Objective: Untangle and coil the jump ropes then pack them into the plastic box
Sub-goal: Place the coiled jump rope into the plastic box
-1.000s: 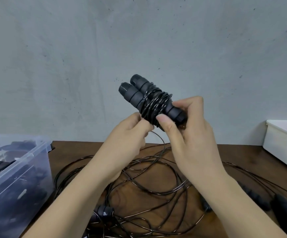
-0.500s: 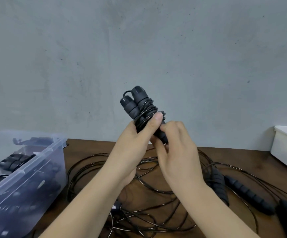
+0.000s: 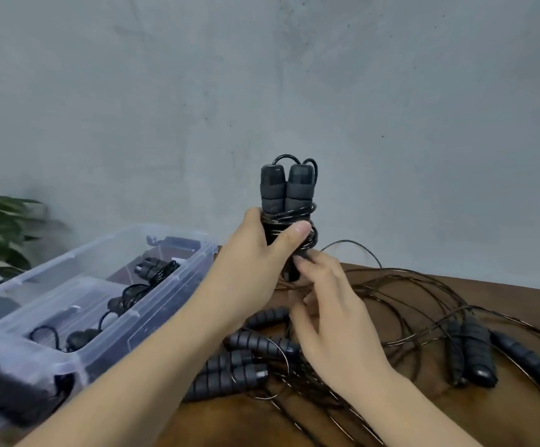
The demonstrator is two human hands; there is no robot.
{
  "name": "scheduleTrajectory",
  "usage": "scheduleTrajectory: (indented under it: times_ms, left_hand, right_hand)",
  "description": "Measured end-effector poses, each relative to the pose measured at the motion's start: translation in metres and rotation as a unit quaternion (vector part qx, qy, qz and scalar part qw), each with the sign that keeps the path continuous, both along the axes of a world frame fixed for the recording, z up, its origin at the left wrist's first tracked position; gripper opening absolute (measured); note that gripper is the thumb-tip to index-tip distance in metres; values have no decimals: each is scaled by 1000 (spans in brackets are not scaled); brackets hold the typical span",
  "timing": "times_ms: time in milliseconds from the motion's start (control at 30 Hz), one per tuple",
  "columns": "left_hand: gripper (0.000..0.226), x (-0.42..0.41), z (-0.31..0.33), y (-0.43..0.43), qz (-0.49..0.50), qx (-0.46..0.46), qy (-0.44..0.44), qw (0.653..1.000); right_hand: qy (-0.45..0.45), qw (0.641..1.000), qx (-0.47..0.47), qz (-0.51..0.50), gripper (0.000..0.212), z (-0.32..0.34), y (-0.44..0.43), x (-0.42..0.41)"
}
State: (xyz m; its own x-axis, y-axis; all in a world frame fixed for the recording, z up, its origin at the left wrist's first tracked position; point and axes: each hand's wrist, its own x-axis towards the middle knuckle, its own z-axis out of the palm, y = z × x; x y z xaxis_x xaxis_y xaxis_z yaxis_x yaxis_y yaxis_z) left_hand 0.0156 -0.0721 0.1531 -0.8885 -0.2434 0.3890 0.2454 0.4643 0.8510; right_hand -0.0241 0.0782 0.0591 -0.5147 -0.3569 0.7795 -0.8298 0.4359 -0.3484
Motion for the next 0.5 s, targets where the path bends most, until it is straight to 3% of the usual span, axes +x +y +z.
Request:
scheduleTrajectory:
  times_ms: [133,333,500]
  left_hand:
    - [42,20,22,-43,17,-144,-28,989]
    - [50,25,50,-119,81,-257,-87,959]
    - [62,26,55,-185,59,-376,-205,902]
  right_hand:
    - [-41,997,20,55,61,2,-24,15]
    - [-93,992,47,75,52,10,-65,17]
    - [-139,987,14,83,53,24,-89,6]
